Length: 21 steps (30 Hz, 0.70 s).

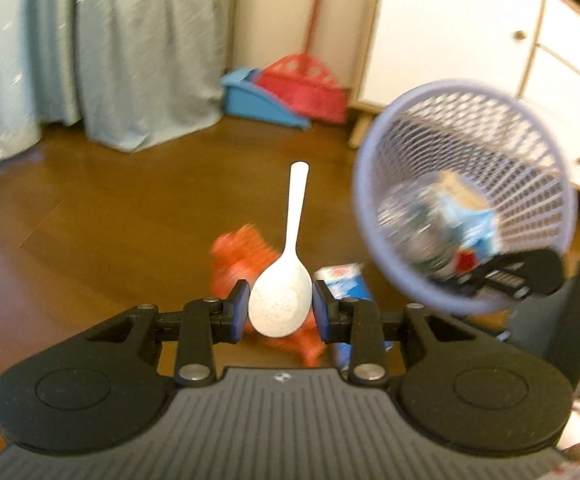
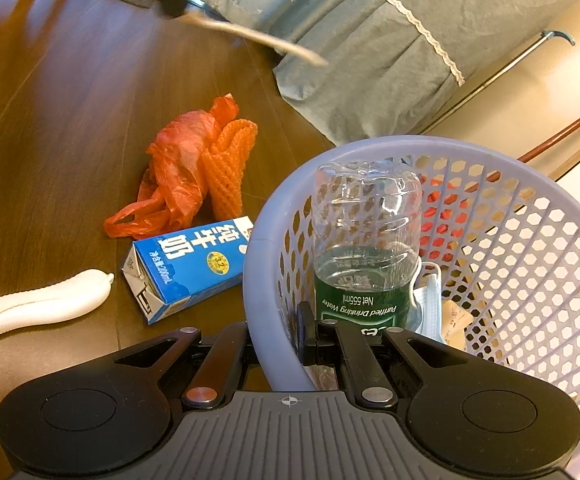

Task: Collect trash
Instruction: 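Carry the spoon into the wastebasket and open the left gripper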

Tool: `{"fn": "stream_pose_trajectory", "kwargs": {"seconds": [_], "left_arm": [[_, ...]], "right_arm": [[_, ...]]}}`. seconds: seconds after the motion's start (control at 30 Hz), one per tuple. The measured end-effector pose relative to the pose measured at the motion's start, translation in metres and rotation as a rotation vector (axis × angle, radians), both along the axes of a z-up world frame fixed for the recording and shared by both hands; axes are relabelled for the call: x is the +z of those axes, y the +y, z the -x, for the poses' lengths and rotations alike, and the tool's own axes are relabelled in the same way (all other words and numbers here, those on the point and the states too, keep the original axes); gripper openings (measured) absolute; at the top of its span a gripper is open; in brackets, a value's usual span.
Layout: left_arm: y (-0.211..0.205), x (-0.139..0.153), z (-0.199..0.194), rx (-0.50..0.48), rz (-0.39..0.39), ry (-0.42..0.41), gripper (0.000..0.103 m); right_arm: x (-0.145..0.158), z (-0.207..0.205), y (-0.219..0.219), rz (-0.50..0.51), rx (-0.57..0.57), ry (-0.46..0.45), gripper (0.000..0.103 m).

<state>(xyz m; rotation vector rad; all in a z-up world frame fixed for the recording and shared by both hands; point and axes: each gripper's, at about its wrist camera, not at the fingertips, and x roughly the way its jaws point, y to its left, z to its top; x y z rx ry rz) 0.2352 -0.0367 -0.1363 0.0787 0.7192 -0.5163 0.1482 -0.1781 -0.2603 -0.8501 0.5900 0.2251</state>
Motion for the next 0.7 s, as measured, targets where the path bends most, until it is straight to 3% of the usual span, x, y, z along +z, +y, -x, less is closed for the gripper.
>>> {"fn": "stream_pose_trajectory", "kwargs": {"seconds": [0.27,0.4,0.5,0.57,0.7], "left_arm": [[-0.07,0.038,0.0,-0.187,0.061,-0.019,0.028],[-0.108,0.04,-0.007,-0.267,0.055,0.035,0.028],[-0.13,0.041,-0.013,-0.303,0.098,0.056,0.029],[-0.138,0.043,-0.019,-0.305,0.156,0.067,0.042],[-0.129,0.047,-0.018,-0.285,0.173,0.032,0.042]], "right_arm": [[0.0,0.003,0.0,-0.008,0.007,0.001,0.003],[0.001,0.003,0.0,-0.014,0.007,0.0,0.002],[0.0,0.003,0.0,-0.014,0.009,0.0,0.002],[0.0,0.003,0.0,-0.016,0.008,0.0,0.002],[0.001,0.003,-0.001,-0.026,0.005,-0.003,0.002]]}}
